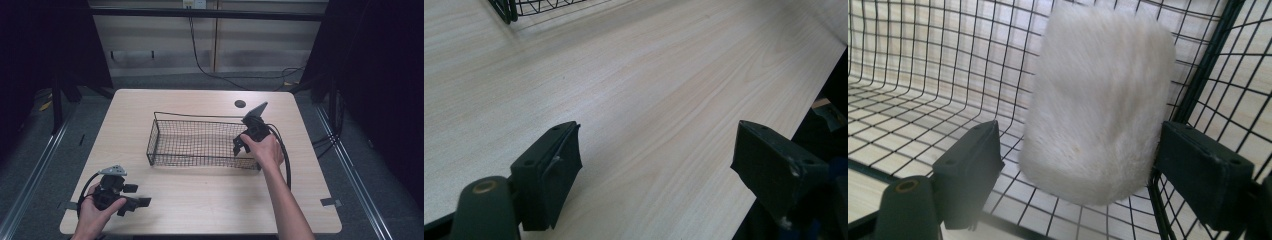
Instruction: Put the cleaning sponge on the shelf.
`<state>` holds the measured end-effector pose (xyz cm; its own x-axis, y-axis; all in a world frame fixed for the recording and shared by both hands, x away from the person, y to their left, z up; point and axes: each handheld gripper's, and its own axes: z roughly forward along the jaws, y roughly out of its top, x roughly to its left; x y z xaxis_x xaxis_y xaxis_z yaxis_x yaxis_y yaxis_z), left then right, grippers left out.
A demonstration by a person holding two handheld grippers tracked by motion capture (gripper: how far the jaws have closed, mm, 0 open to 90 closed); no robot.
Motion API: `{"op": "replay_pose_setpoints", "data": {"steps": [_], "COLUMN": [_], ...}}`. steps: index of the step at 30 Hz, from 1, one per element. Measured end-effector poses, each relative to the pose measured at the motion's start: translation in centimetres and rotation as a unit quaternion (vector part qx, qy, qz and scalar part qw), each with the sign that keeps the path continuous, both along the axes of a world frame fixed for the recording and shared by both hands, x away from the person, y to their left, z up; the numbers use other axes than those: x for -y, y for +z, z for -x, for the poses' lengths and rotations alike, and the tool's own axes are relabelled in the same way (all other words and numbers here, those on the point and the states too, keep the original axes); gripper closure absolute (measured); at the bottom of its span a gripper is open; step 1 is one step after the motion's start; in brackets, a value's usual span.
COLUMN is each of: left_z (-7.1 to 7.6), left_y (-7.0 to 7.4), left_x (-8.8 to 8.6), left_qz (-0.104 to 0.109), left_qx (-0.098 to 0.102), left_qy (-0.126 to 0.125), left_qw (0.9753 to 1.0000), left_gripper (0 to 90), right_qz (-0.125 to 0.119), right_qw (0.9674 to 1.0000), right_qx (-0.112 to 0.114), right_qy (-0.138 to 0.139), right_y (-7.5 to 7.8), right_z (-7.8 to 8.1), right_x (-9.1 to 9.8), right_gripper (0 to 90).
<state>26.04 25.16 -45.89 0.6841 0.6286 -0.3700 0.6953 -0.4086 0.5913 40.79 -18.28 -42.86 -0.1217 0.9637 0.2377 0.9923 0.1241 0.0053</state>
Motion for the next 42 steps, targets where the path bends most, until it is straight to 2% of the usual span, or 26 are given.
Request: {"op": "replay_pose_setpoints", "data": {"steps": [4, 12, 17, 24, 26, 27, 32, 40, 42], "left_z": [0.0, 0.0, 0.0, 0.0, 0.0, 0.0, 0.0, 0.0, 0.0], "left_y": [0.0, 0.0, 0.0, 0.0, 0.0, 0.0, 0.0, 0.0, 0.0], "left_x": [0.0, 0.0, 0.0, 0.0, 0.0, 0.1, 0.1, 0.1, 0.1], "left_qz": [-0.001, 0.000, -0.001, -0.002, -0.002, -0.001, -0.003, -0.003, -0.003], "left_qx": [0.002, 0.001, 0.002, 0.001, 0.001, 0.000, 0.000, 0.000, 0.000], "left_qy": [0.000, -0.002, -0.001, -0.001, -0.002, -0.002, -0.003, -0.002, -0.003], "left_qw": [1.0000, 1.0000, 1.0000, 1.0000, 1.0000, 1.0000, 1.0000, 1.0000, 1.0000], "left_gripper": [19.2, 19.3, 19.3, 19.3, 19.3, 19.3, 19.3, 19.3, 19.2], "right_qz": [0.000, -0.009, -0.033, -0.038, -0.039, -0.043, -0.050, -0.070, -0.075], "right_qw": [0.9999, 0.9996, 0.9988, 0.9972, 0.9972, 0.9965, 0.9954, 0.9909, 0.9897], "right_qx": [0.011, 0.024, 0.029, 0.061, 0.060, 0.066, 0.070, 0.102, 0.108], "right_qy": [0.002, 0.007, 0.020, 0.023, 0.021, 0.026, 0.042, 0.052, 0.058], "right_y": [0.4, 0.8, 1.3, 2.2, 2.4, 2.5, 2.9, 3.7, 4.0], "right_z": [0.2, 0.4, 0.7, 1.3, 1.4, 1.6, 2.1, 3.1, 3.5], "right_x": [0.0, 0.3, 0.6, 1.3, 1.5, 1.6, 1.9, 2.4, 2.5], "right_gripper": [15.0, 15.8, 15.5, 15.6, 15.6, 15.6, 18.3, 19.5, 22.9]}}
